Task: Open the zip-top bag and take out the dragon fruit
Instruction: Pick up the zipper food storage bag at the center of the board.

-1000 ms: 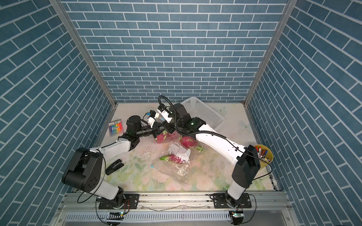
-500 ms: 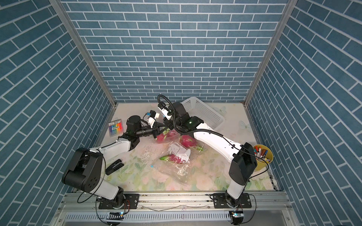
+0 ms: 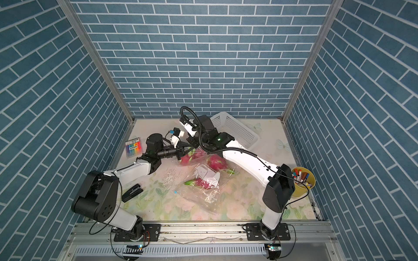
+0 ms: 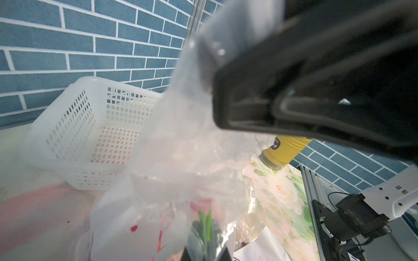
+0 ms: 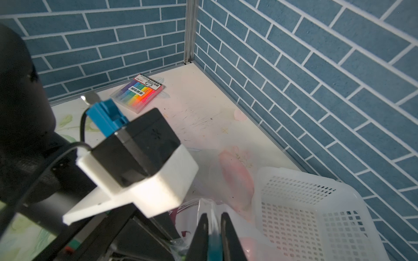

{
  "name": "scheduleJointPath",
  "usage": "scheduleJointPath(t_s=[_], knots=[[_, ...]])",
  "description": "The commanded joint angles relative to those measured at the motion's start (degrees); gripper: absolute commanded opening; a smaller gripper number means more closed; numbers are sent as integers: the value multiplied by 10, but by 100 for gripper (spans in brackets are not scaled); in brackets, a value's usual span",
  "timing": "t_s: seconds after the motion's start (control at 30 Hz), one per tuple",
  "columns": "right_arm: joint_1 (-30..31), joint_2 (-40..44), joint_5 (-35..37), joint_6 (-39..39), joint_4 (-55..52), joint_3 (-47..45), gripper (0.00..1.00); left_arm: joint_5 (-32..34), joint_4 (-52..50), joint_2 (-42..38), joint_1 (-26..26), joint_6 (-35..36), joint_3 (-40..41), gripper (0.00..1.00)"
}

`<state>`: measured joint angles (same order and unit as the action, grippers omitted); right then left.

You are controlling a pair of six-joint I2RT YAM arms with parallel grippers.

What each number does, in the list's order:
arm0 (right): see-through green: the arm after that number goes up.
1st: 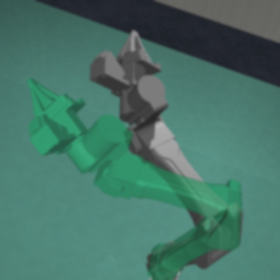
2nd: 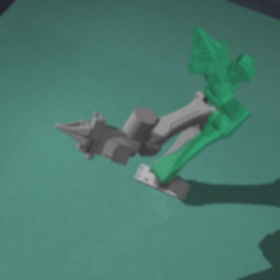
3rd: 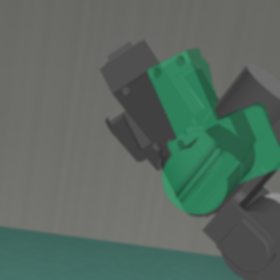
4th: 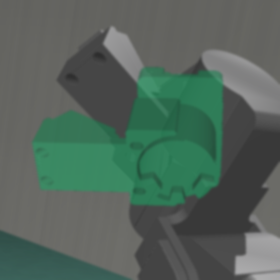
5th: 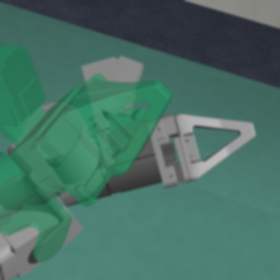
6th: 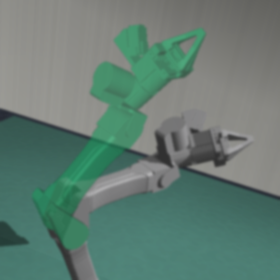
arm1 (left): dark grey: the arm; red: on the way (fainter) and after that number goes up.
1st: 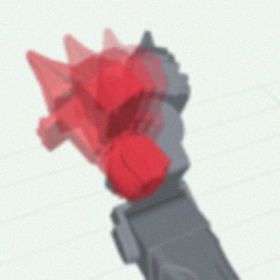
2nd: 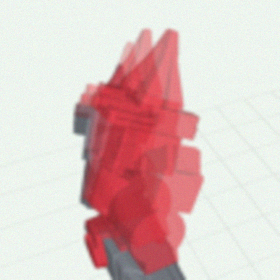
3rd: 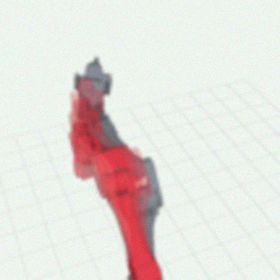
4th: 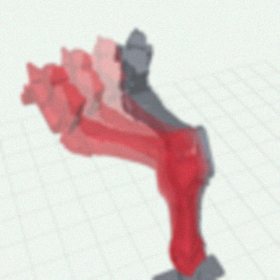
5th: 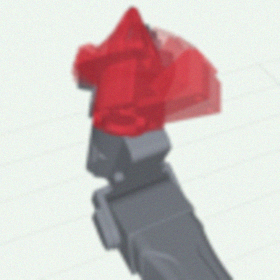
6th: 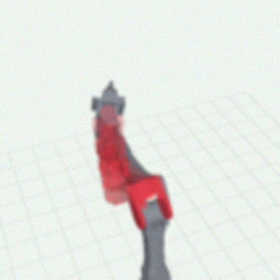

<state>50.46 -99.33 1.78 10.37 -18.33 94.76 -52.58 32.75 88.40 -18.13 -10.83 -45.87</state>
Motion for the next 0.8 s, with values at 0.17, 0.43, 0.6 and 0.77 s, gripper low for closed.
scheduleJointPath(t_s=[0.17, 0.43, 0.6, 0.77], knots=[[-13, 9, -18, -24, -2, -15, 20, -8, -2, -5, -3, 9, -13, 2], [-16, 24, -14, -29, 6, -31, 19, -7, -2, -7, -3, 7, -13, 2], [-16, 31, -15, -30, 12, -33, 18, -6, -1, -9, -3, 7, -13, 2], [-16, 40, -14, -27, 15, -32, 19, -7, -2, -7, -2, 7, -12, 2]])
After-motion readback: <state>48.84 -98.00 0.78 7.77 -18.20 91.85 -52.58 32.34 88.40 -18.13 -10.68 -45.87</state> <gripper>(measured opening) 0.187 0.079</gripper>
